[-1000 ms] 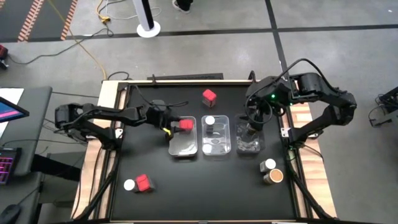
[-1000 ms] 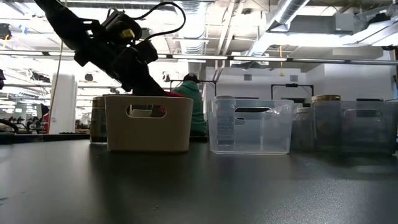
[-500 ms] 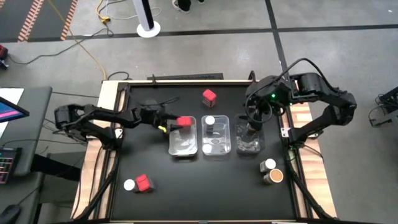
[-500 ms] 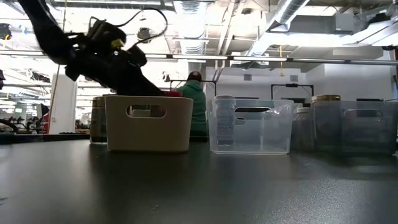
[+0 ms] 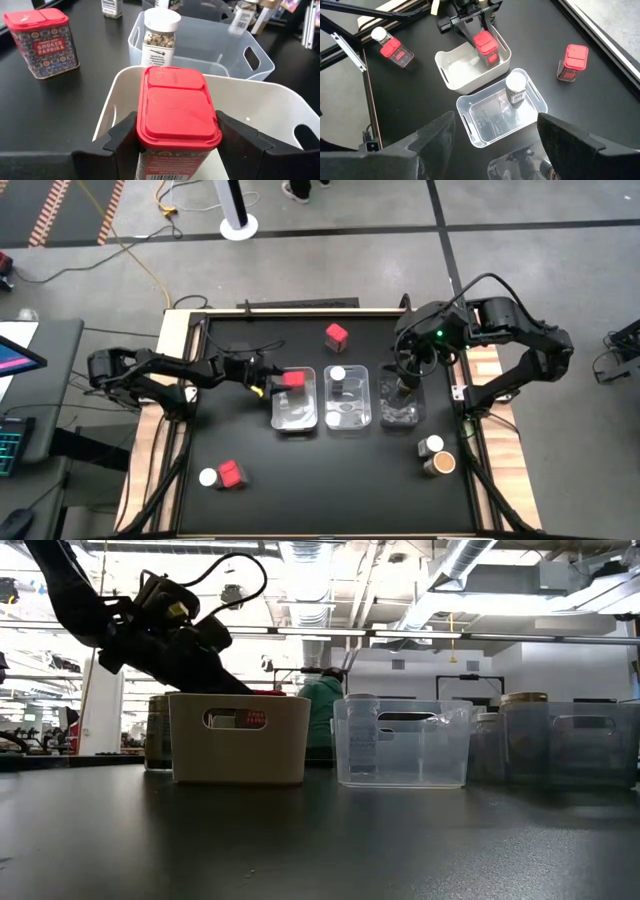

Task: Sort spices by type
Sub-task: Put the bottom right red seasoning can into the white bin

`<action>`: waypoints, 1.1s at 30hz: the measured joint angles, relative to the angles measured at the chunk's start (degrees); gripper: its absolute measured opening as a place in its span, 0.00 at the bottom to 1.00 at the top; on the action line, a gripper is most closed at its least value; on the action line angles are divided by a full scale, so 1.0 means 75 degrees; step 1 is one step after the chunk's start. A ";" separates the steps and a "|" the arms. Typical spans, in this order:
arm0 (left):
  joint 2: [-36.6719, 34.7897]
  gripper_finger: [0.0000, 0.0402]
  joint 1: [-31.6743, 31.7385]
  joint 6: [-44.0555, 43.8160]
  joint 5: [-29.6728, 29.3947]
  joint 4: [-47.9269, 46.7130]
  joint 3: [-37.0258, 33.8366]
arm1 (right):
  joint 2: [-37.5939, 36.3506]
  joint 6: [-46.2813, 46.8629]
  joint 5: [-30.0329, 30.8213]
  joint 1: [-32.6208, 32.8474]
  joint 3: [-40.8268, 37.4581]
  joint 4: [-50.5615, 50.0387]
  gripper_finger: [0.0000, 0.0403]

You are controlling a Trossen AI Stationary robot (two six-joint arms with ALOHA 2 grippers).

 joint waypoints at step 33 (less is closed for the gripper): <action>0.0000 0.56 -0.0003 0.0375 -0.0049 -0.0294 0.0012 | 0.0002 0.0000 0.0000 0.0000 0.0000 0.0450 0.77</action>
